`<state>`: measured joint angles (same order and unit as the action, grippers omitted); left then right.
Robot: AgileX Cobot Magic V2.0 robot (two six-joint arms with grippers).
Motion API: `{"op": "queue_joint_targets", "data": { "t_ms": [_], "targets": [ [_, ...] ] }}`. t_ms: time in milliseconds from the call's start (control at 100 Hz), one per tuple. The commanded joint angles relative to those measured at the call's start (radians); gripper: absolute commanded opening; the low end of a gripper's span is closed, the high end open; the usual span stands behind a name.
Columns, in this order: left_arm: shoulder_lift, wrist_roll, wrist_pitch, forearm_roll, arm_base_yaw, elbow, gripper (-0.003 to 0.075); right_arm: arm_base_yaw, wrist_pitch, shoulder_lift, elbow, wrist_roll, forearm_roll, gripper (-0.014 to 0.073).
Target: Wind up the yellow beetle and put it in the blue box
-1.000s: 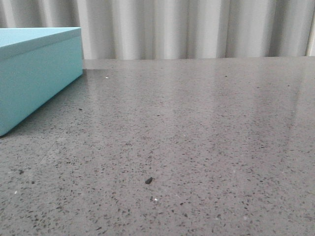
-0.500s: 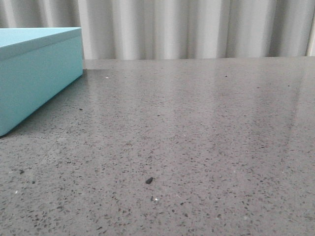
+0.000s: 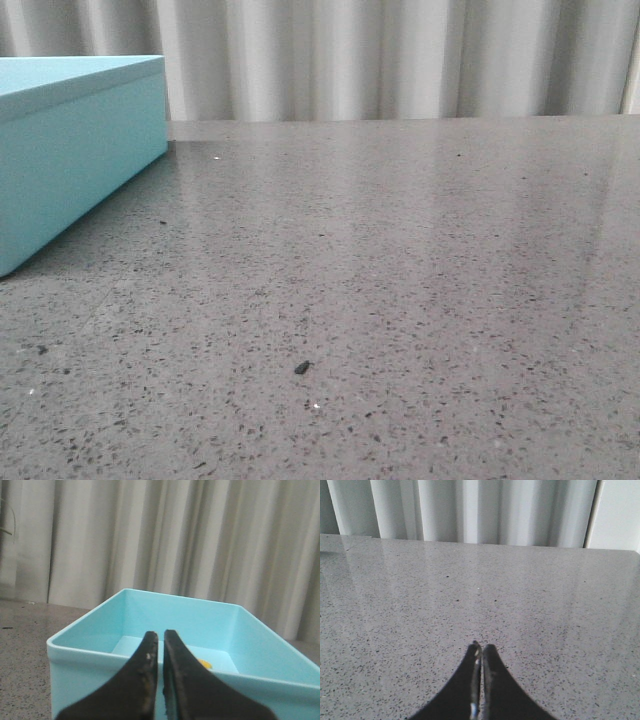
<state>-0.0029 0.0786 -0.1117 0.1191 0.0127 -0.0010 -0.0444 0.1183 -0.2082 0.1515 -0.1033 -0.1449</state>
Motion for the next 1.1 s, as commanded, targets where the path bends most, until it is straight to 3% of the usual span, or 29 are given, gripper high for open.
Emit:
{"op": "queue_joint_targets", "data": {
  "t_ms": [0,140,360,970,1090],
  "targets": [
    [-0.036,0.023,-0.004,-0.037,-0.006,0.026,-0.0021,0.004,-0.069,-0.006,0.026,0.002,-0.001,-0.0061],
    [-0.032,0.023,0.102,-0.040,-0.004,0.026,-0.0021,0.004,-0.069,-0.006,0.026,0.002,-0.001,-0.0061],
    [-0.032,0.023,0.418,-0.040,-0.004,0.026,-0.0021,0.004,-0.069,-0.006,0.026,0.002,-0.001,-0.0061],
    [-0.032,0.023,0.421,-0.036,-0.004,0.026,-0.0021,0.004,-0.069,-0.006,0.026,0.002,-0.001,-0.0061],
    [-0.032,0.023,0.421,-0.036,-0.004,0.026,-0.0021,-0.049,-0.069,0.019,0.026,0.002,-0.001,-0.0061]
  ]
}}
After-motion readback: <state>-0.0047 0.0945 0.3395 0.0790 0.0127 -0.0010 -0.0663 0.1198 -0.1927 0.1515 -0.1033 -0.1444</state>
